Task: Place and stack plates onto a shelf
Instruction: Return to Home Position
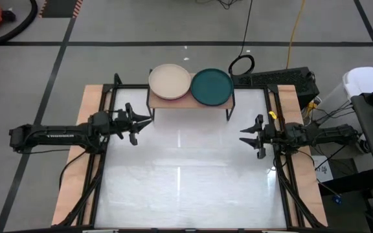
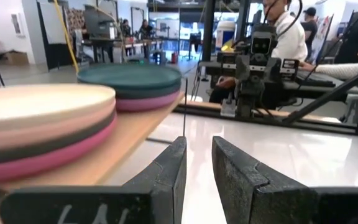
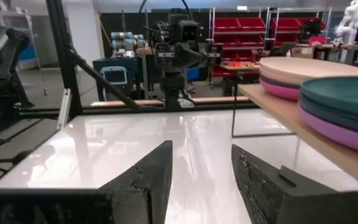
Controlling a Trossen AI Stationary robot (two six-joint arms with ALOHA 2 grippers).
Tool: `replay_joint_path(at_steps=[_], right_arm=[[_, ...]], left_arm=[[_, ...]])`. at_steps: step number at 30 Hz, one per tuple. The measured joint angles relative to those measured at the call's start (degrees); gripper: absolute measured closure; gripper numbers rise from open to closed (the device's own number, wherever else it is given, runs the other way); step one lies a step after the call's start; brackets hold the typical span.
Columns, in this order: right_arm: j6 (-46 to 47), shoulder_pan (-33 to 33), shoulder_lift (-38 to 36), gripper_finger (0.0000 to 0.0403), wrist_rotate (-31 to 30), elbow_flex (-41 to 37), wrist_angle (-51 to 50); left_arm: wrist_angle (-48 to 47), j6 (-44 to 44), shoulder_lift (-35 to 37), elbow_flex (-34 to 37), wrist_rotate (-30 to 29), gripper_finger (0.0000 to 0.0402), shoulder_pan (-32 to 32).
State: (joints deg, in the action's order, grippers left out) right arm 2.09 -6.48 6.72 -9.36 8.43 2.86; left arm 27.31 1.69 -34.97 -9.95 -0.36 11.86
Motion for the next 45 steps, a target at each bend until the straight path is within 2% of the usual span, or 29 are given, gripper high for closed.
replay_joint_path(at_steps=[8,18,45], right_arm=[[0.06,0.02,0.0,0.0257,-2.83,-2.11,0.3],[0.23,0.02,0.02,0.0257,-2.85,-5.68,2.85],[-1.05,0.02,-0.02,0.0257,-2.85,-6.63,2.9]], left_arm=[[0.63,0.61,-0.01,3.62,0.13,0.0321,0.0],[8.43,1.23,-0.03,9.41,0.09,0.0321,0.0],[8.07,1.51,-0.27,9.41,0.04,0.0321,0.0]])
